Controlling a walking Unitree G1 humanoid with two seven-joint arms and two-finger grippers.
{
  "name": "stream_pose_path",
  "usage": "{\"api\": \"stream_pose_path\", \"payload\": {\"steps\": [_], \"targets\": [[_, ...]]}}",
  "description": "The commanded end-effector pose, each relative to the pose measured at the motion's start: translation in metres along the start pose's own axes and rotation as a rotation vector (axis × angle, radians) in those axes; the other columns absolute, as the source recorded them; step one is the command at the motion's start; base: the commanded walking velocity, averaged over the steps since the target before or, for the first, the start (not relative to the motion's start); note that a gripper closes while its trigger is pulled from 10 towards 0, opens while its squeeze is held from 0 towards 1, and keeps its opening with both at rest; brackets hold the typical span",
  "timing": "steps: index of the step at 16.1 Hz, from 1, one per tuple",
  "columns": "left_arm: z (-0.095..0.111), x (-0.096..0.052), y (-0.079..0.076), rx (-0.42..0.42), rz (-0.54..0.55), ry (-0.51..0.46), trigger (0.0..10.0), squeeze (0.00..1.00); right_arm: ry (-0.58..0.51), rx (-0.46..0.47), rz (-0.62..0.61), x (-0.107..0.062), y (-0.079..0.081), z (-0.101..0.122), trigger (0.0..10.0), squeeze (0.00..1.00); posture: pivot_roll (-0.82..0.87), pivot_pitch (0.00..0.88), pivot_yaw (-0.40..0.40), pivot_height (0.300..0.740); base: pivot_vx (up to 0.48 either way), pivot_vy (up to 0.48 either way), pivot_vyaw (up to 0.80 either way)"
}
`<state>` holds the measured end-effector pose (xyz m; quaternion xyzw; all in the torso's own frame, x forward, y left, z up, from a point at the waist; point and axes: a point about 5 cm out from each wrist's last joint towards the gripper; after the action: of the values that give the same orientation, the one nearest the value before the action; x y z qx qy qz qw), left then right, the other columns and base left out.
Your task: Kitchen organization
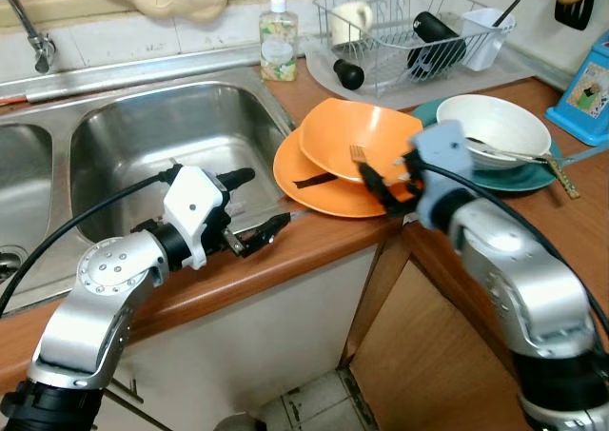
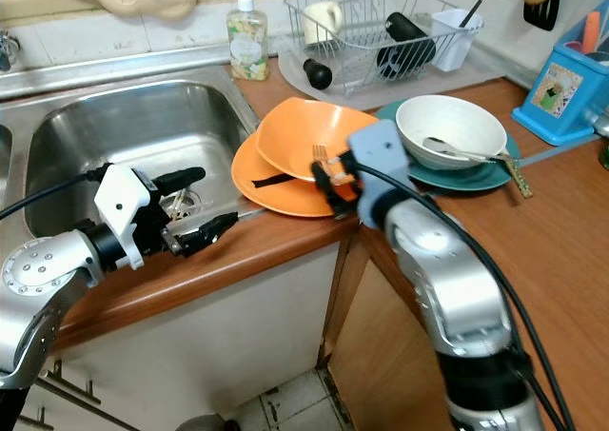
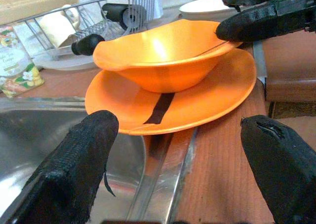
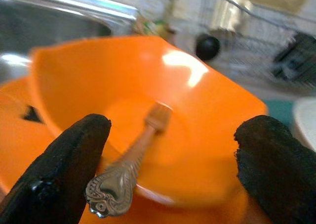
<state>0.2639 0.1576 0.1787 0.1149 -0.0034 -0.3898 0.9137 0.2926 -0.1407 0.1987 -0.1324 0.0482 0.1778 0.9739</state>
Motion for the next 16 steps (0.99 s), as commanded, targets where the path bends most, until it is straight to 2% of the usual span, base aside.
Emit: {"api": "stream_pose_path", "payload": {"steps": [1,2,4,5,7,11,16], "targets": [[0.006,0.002,-0.003,0.01,-0.015,-0.013,10.0,0.85,-0.003,0.009,-0.035,-0.006,-0.009,0.003,10.0,0.0,-0.04,0.0,0.035,0.74,0.0,0.0,0.0],[0.007,0.003,-0.003,0.008,-0.014,-0.018,10.0,0.76,-0.002,0.02,-0.05,-0.008,-0.013,0.002,10.0,0.0,-0.04,0.0,0.035,0.74,0.0,0.0,0.0],[0.007,0.004,-0.003,0.006,-0.014,-0.021,10.0,0.76,-0.004,0.054,-0.064,-0.011,-0.017,0.001,10.0,0.0,-0.04,0.0,0.035,0.74,0.0,0.0,0.0],[0.008,0.005,-0.005,0.001,-0.016,-0.027,10.0,0.76,-0.002,0.093,-0.085,-0.014,-0.022,-0.003,9.3,0.0,-0.04,0.0,0.033,0.74,0.0,0.0,0.0],[0.009,0.006,-0.007,-0.006,-0.022,-0.031,10.0,0.75,-0.018,0.14,-0.077,-0.014,-0.022,-0.005,0.0,0.0,-0.04,0.0,0.035,0.74,0.0,0.0,0.0],[0.009,0.013,-0.016,-0.046,-0.045,-0.055,10.0,0.75,-0.081,0.211,0.042,-0.017,-0.008,-0.007,0.0,0.0,-0.05,0.0,0.039,0.74,0.0,0.0,0.0],[0.007,0.016,-0.029,-0.09,-0.116,-0.048,10.0,0.75,-0.073,0.254,0.049,-0.017,-0.007,-0.015,0.0,0.0,-0.05,0.0,0.034,0.74,0.0,0.0,0.0]]}}
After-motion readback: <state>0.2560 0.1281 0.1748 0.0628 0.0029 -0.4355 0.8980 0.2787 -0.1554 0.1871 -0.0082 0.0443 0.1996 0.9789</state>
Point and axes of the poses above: a point about 5 cm out from each wrist's last joint towards the gripper, its own x axis pointing out of the wrist towards the gripper, its own z axis along the axis of the wrist's last joint, y = z × x, and after that the axes turned 2 degrees about -x, right-handed
